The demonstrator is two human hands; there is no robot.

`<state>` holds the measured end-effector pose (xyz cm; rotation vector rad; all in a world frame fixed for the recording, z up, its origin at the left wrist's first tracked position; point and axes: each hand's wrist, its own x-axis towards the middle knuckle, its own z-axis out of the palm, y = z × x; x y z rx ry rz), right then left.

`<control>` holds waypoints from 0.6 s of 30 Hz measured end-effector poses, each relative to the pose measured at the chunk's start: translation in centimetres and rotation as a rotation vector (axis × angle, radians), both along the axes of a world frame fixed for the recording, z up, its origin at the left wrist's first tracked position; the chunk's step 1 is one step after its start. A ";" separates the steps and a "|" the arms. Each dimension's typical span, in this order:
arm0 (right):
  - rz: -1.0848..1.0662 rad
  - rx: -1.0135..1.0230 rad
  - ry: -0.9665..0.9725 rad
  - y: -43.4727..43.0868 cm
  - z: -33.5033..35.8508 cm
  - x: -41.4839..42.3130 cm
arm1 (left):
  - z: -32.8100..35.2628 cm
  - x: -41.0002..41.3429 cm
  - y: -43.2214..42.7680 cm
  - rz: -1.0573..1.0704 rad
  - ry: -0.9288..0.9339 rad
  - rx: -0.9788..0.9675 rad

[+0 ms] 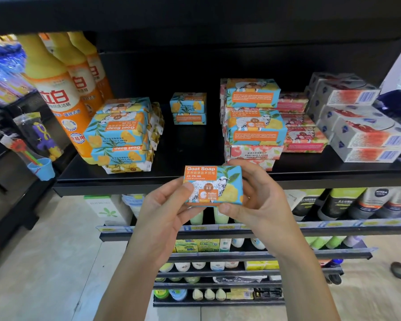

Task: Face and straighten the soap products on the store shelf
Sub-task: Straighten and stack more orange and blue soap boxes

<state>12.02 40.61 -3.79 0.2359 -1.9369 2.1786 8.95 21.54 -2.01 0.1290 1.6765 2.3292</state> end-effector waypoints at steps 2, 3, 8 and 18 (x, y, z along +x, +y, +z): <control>0.003 0.067 0.004 -0.1 0.3 0.0 | 0.0 0.1 -0.1 0.022 0.005 0.007; -0.004 0.126 0.001 -0.1 0.5 0.0 | -0.1 0.1 -0.2 0.036 0.007 0.008; -0.138 0.531 -0.001 -0.8 2.1 0.3 | 0.4 0.1 -0.6 0.100 0.031 -0.006; -0.141 0.908 0.247 -3.8 5.7 -2.1 | 2.7 -0.1 -3.2 0.216 0.059 0.008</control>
